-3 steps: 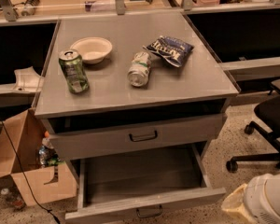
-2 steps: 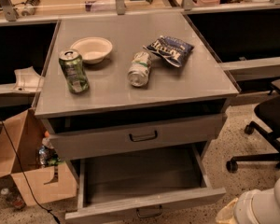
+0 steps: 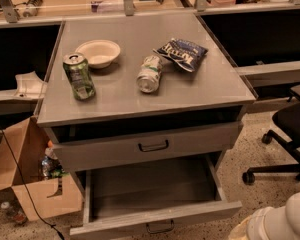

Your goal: Close middle drawer

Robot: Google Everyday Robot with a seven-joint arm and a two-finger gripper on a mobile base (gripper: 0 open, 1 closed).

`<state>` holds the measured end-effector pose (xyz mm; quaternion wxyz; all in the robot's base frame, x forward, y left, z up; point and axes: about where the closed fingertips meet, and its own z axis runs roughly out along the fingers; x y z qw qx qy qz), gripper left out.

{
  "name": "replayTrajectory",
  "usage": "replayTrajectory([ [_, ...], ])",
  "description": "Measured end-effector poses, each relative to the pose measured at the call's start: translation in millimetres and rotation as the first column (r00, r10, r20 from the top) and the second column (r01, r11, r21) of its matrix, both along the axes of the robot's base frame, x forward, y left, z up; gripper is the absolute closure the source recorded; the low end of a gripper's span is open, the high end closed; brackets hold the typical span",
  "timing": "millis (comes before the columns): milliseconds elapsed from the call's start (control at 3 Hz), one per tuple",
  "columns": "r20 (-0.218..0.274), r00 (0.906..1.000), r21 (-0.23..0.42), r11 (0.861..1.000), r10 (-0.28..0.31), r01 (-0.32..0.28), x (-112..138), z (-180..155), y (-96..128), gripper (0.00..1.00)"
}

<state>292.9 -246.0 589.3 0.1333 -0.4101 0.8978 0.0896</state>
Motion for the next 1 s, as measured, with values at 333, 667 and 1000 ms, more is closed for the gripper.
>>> replayTrajectory([
  [333,-0.005,0.9967,0.013,0.997,-0.081,0.081,14,-63,3,1.00],
  [667,-0.012,0.9970,0.023,0.997,-0.076,0.077,10,-68,5,1.00],
  [1000,-0.039,0.9958,0.034,0.996,-0.083,0.084,7,-96,9,1.00],
])
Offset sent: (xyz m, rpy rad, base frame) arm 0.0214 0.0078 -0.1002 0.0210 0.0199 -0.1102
